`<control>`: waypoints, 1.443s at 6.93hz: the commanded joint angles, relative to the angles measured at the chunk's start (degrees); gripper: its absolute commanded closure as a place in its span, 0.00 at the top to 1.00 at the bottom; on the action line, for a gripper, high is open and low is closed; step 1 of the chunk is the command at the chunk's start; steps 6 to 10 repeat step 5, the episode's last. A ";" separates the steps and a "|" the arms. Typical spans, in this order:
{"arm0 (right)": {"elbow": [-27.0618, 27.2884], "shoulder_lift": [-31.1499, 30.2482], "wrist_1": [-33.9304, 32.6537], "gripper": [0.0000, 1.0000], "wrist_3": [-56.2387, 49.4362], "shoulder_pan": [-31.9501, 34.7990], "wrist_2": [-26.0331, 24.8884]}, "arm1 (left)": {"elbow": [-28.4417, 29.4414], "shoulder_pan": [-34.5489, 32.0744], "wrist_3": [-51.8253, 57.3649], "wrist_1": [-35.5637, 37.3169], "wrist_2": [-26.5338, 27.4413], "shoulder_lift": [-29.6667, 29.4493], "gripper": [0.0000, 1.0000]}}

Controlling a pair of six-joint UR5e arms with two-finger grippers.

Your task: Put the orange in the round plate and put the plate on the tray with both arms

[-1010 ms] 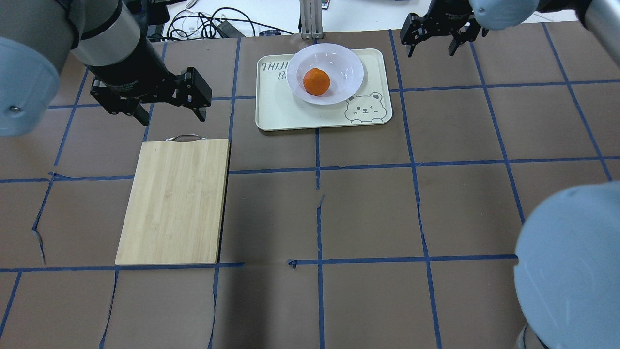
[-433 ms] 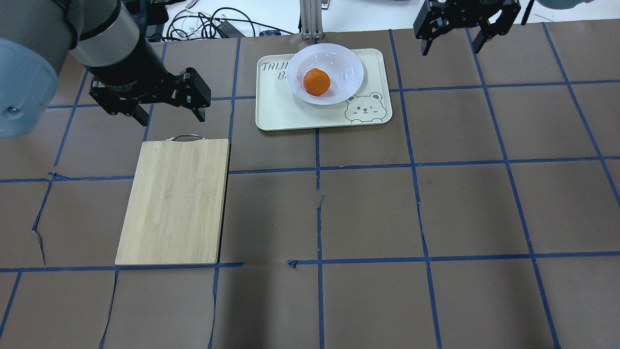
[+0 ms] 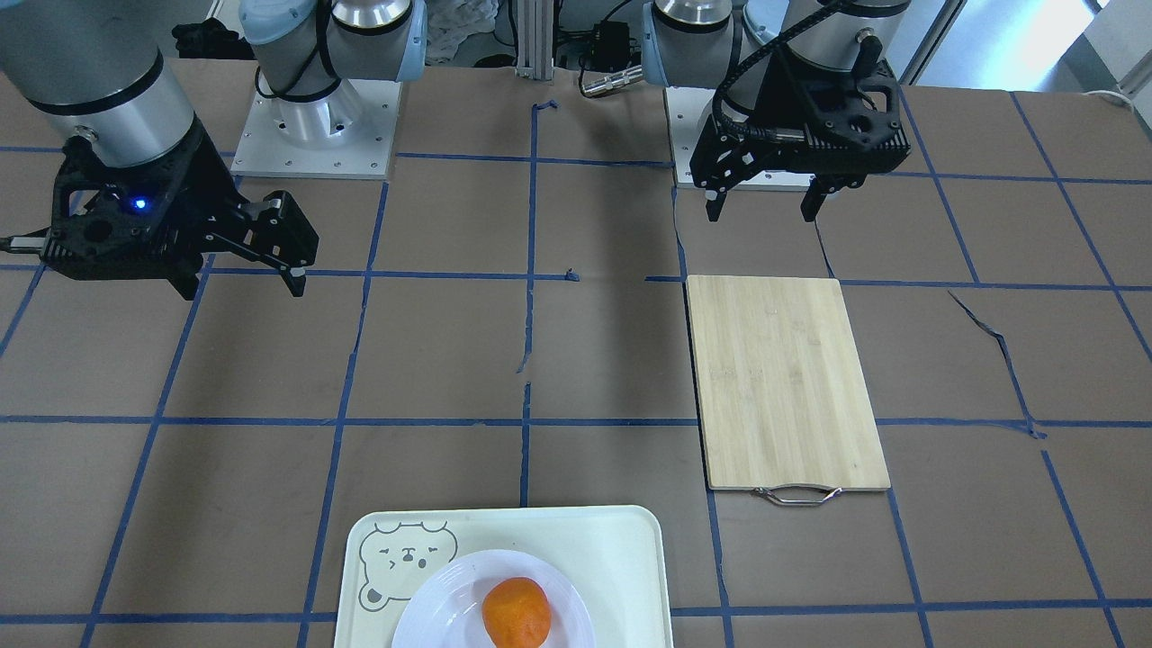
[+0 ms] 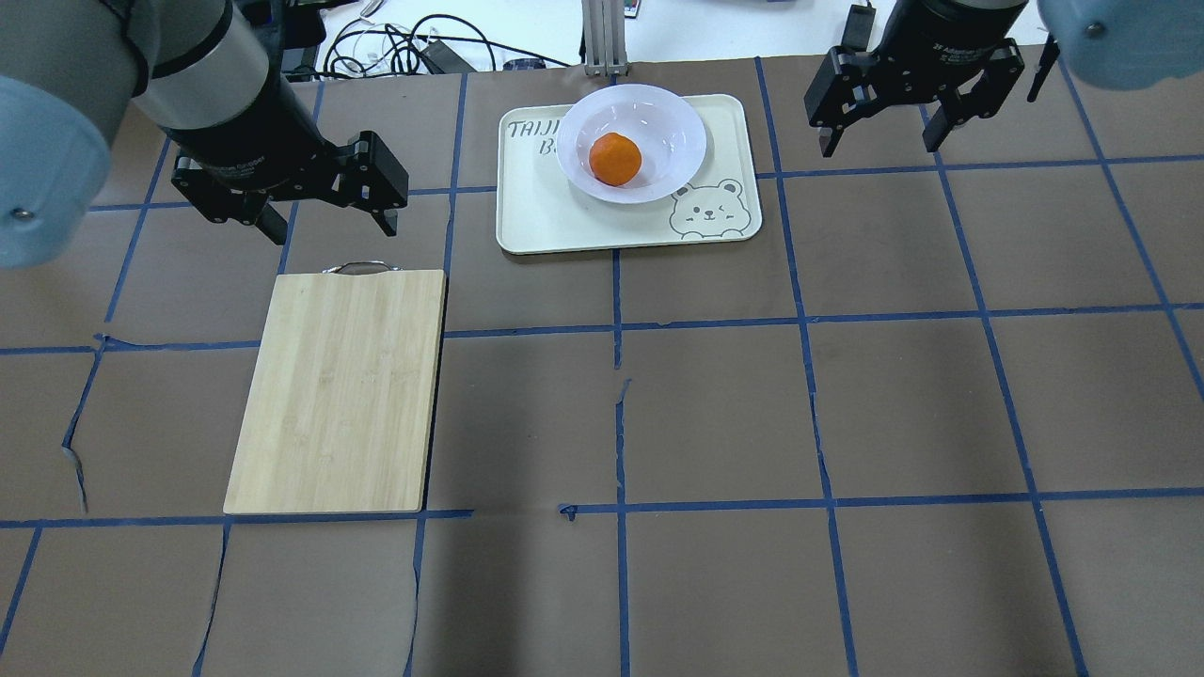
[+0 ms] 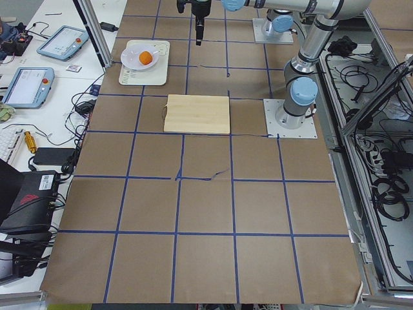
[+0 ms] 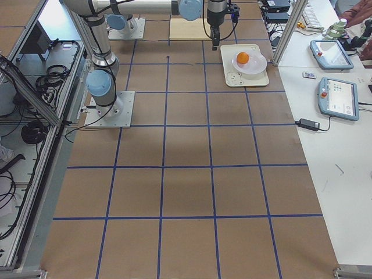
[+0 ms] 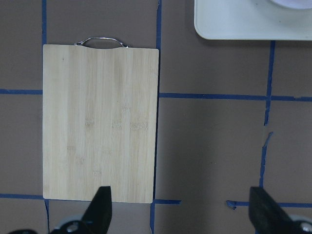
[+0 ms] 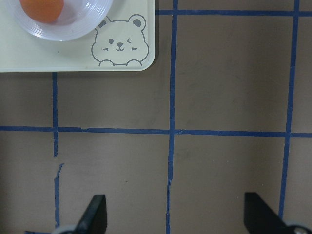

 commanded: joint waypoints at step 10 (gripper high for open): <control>2.09 -0.59 -2.16 1.00 -0.18 -0.17 -0.21 | -0.09 0.48 0.18 -0.24 -0.07 0.28 1.00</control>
